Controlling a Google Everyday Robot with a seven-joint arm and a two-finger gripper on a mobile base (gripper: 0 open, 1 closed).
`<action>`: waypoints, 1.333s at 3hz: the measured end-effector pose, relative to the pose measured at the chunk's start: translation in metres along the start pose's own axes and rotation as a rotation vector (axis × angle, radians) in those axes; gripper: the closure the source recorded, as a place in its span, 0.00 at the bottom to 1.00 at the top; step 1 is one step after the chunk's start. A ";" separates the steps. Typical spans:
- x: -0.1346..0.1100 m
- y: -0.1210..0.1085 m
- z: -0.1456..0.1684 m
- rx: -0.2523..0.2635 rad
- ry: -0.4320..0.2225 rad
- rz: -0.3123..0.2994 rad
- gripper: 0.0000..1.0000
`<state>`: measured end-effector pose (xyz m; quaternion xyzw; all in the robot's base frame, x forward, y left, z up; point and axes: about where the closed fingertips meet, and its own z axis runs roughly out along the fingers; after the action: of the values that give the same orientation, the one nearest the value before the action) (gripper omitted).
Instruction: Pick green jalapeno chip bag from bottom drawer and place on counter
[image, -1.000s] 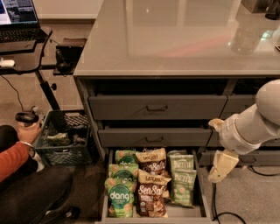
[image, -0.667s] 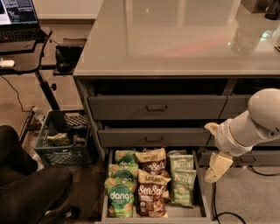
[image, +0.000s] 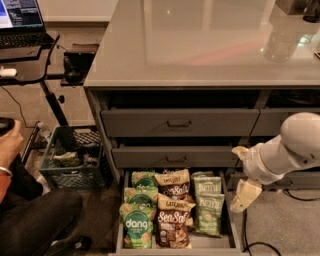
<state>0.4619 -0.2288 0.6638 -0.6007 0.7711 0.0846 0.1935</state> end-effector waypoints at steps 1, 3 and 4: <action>0.028 -0.007 0.048 0.015 -0.063 0.049 0.00; 0.071 -0.034 0.149 0.041 -0.222 0.057 0.00; 0.074 -0.063 0.203 0.045 -0.310 -0.020 0.00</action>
Offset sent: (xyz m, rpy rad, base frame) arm 0.0548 -0.0295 -0.1927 0.2407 -0.0824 -0.0810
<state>0.5471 -0.2374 0.4559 -0.5837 0.7275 0.1571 0.3246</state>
